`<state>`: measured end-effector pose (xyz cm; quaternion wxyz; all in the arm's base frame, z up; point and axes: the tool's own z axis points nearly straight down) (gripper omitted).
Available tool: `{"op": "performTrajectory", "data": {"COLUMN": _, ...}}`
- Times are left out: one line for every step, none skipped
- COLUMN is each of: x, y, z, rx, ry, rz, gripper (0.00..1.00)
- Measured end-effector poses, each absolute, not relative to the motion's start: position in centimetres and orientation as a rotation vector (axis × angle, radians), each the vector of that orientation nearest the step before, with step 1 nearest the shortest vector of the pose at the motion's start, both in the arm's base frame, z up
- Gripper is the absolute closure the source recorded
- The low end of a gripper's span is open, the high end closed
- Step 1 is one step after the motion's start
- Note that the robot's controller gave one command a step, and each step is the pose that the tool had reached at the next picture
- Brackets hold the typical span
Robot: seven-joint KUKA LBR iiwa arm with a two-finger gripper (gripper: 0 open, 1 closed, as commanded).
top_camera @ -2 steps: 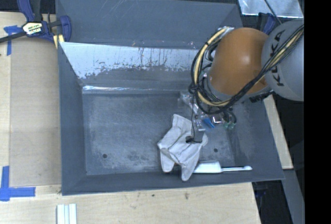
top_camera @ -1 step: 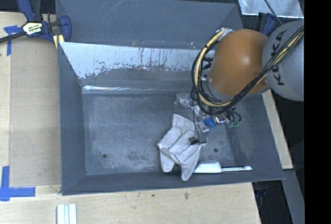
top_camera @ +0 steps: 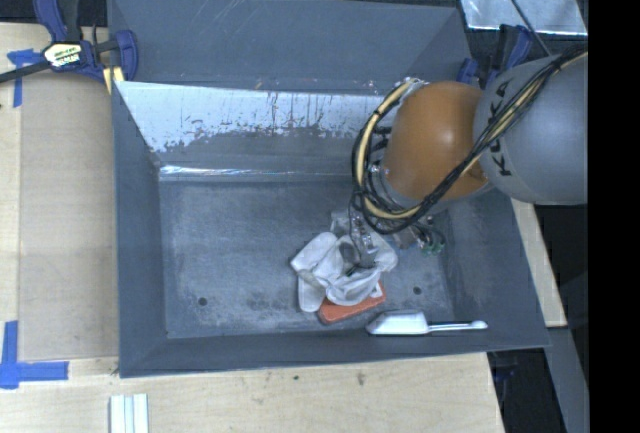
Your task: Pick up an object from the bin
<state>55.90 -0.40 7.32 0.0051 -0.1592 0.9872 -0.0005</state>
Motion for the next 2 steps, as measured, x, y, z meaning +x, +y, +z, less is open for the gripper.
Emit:
{"op": "performTrajectory", "data": {"x": 55.9, "y": -0.4, "z": 7.3, "rx": -0.498, "ry": 3.092, "rz": -0.001, "gripper": 1.0}}
{"op": "performTrajectory", "data": {"x": 55.8, "y": -0.6, "z": 20.9, "rx": -0.525, "ry": 3.094, "rz": 0.0, "gripper": 1.0}}
